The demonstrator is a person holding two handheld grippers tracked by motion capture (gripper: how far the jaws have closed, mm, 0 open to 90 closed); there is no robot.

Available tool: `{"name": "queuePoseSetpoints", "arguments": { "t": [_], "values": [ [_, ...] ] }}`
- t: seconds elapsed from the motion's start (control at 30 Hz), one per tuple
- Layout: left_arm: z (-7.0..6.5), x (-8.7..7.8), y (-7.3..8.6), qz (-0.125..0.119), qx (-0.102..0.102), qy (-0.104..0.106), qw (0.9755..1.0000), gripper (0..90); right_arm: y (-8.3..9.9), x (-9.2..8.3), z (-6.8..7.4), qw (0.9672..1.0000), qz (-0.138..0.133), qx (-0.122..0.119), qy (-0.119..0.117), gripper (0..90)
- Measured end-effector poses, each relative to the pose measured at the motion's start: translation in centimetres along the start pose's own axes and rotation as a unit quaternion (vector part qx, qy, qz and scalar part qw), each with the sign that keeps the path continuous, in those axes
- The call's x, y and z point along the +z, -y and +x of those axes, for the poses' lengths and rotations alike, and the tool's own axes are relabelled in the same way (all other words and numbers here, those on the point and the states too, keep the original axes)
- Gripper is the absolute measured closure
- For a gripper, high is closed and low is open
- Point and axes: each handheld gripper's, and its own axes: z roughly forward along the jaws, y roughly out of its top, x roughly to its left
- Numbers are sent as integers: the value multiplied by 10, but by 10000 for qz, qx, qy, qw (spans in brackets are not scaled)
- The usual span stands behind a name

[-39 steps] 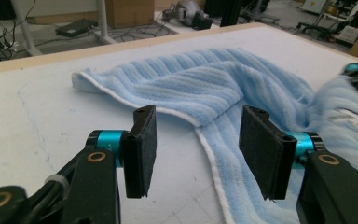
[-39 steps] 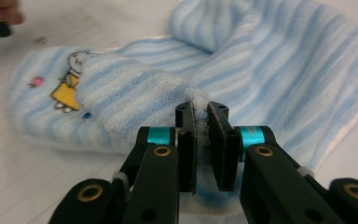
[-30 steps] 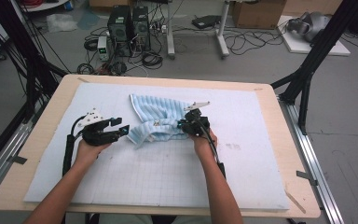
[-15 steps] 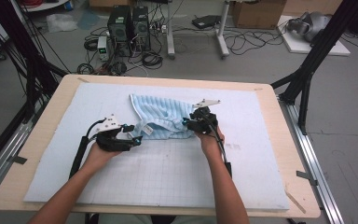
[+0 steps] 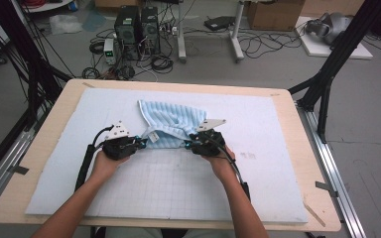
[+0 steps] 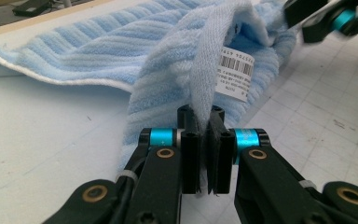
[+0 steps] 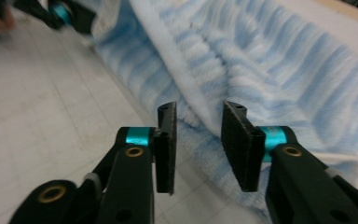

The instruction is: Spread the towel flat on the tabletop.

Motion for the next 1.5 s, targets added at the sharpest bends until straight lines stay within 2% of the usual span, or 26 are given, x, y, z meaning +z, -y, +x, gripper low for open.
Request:
{"name": "queuePoseSetpoints", "arguments": {
  "t": [0.07, 0.1, 0.2, 0.3, 0.33, 0.43, 0.47, 0.5, 0.53, 0.67, 0.7, 0.8, 0.87, 1.0, 1.03, 1.1, 1.13, 1.17, 1.23, 1.3, 1.33, 1.37, 1.43, 1.47, 1.5],
  "values": [
    [0, -1, 0, -15, 18, -3, 10000, 852, 0, 10, 0, 9996, 180, -62, 218, 629],
    [-1, -1, 0, -29, 2, 14, 10000, 852, 1, 14, -2, 9994, 220, -11, 252, 632],
    [-1, -2, 0, -63, -17, 71, 10000, 854, 2, 22, -5, 9988, 362, -68, 332, 687],
    [-1, -3, 0, -100, -38, 105, 9999, 855, 3, 23, -7, 9987, 394, -46, 314, 754],
    [-1, -3, 0, -120, -48, 123, 9998, 856, 2, 21, -7, 9988, 370, -62, 330, 803],
    [-2, -4, -1, -186, -80, 134, 9997, 856, 0, 16, -5, 9986, 243, -192, 427, 798],
    [-2, -5, -2, -208, -103, 153, 9996, 856, 0, 16, -5, 9986, 243, -192, 427, 733],
    [-2, -5, -2, -244, -122, 168, 9995, 856, -1, 15, -5, 9989, 133, -176, 409, 655],
    [-2, -5, -2, -248, -115, 162, 9995, 856, -2, 17, -6, 9995, 91, -84, 277, 584],
    [-3, -4, -2, -247, -105, 170, 9995, 856, -2, 26, -5, 9992, 236, -97, 311, 563],
    [-3, -5, -2, -249, -109, 175, 9995, 856, -2, 28, -6, 9988, 281, -103, 378, 586],
    [-2, -5, -2, -260, -141, 175, 9994, 856, -4, 28, -10, 9980, 334, 16, 538, 771],
    [-1, -6, -2, -252, -143, 167, 9994, 856, -3, 27, -12, 9971, 434, -60, 625, 868],
    [-1, -7, -2, -293, -148, 184, 9993, 857, -2, 20, -17, 9971, 339, 14, 686, 894],
    [-1, -7, -2, -295, -153, 181, 9993, 857, -2, 18, -18, 9973, 301, 4, 676, 884],
    [-1, -7, -2, -301, -165, 172, 9993, 857, -2, 16, -18, 9981, 220, -25, 583, 681],
    [-1, -7, -2, -305, -165, 168, 9993, 857, -1, 17, -19, 9987, 206, 49, 457, 616],
    [-1, -7, -2, -309, -164, 167, 9992, 857, 1, 20, -19, 9989, 247, 50, 393, 591],
    [-1, -7, -2, -312, -176, 159, 9992, 856, 3, 26, -16, 9975, 464, -174, 504, 574],
    [0, -8, -2, -309, -186, 153, 9992, 857, 2, 29, -16, 9971, 457, -183, 589, 648],
    [0, -8, -2, -306, -203, 160, 9992, 857, 2, 29, -16, 9969, 476, -193, 595, 708],
    [1, -8, -2, -307, -193, 149, 9992, 856, 2, 28, -17, 9970, 480, -197, 569, 813],
    [1, -8, -2, -321, -222, 154, 9991, 857, 1, 27, -18, 9971, 467, -204, 564, 829],
    [1, -9, -2, -337, -228, 150, 9991, 856, 2, 22, -20, 9978, 424, -63, 515, 836],
    [1, -9, -2, -342, -230, 159, 9990, 856, 2, 22, -20, 9978, 424, -63, 515, 836]
  ]
}}
